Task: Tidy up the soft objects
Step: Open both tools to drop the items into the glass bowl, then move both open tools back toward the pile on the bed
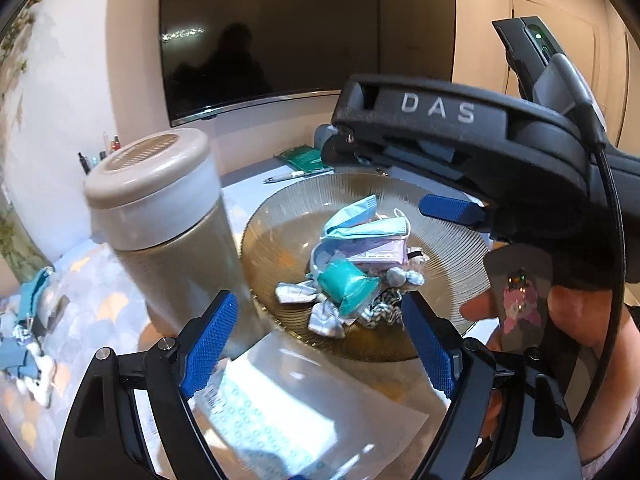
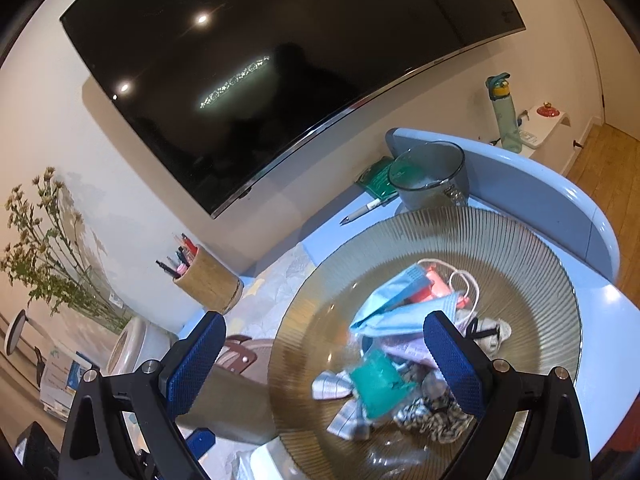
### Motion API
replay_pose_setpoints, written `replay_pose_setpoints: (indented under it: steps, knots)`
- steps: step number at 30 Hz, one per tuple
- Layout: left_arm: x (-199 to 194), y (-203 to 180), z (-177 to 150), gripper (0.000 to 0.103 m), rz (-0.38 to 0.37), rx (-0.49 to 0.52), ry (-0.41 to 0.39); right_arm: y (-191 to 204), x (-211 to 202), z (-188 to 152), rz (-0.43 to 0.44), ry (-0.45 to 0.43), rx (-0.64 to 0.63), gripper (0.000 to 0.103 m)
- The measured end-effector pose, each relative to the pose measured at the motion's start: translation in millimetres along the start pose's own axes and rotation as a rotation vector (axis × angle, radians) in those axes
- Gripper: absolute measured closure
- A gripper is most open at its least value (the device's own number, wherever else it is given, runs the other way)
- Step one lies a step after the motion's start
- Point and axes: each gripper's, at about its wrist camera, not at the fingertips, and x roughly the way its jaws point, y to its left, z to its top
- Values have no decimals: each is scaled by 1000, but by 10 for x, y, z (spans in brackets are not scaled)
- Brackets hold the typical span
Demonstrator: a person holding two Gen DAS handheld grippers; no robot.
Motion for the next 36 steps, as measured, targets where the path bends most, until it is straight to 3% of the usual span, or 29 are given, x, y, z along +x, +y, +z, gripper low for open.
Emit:
replay_pose_setpoints:
  steps: [8,19,26,36]
  knots:
    - [-296,137,-135,20,89,21,-46,195,-100,-245,-33,-9,-13,4]
    - [-685,667,-407,20,92,-19,-80,712,-253,-681,-72,-35,-70,4]
    - [-971,1391,-598,20,161,-111,-105,1264,-244,-1071,-64,-51,-144,4]
    - [-1425,2554,-818,20,337,-233,-152,2336,236,-1566,58,50,-310,4]
